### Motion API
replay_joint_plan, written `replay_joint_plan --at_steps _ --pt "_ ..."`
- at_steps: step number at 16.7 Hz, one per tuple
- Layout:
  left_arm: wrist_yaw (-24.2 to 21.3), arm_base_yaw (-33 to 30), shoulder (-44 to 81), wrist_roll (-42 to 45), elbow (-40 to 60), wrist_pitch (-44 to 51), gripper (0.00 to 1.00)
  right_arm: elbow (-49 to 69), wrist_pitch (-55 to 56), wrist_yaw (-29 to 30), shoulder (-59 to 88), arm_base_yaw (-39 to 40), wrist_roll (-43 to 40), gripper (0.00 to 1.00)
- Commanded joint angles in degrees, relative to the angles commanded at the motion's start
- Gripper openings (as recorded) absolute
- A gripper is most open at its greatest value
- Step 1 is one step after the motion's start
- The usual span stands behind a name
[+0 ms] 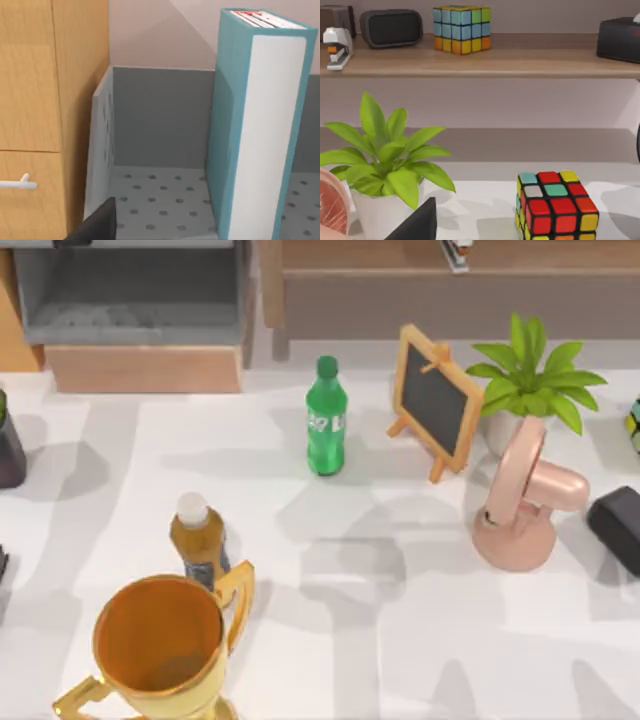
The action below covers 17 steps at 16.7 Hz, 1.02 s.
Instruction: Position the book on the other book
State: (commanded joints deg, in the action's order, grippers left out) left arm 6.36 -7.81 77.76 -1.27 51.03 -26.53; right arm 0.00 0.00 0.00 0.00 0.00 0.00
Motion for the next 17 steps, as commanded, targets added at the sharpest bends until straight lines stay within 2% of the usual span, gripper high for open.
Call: replay_joint_plan --at_steps 4,7,17 --pt "1.41 -1.81 18.81 0.44 11.88 -6.31 1.0 0.0 0.0 0.0 0.0 0.0 0.0 1.0" --pt "2.09 -2.72 27.63 0.8 17.8 -9.51 1.0 0.0 0.0 0.0 0.0 0.0 0.0 1.0" --pt "2.08 -2.82 32.16 0.97 21.95 -10.29 1.0 0.0 0.0 0.0 0.0 0.0 0.0 1.0"
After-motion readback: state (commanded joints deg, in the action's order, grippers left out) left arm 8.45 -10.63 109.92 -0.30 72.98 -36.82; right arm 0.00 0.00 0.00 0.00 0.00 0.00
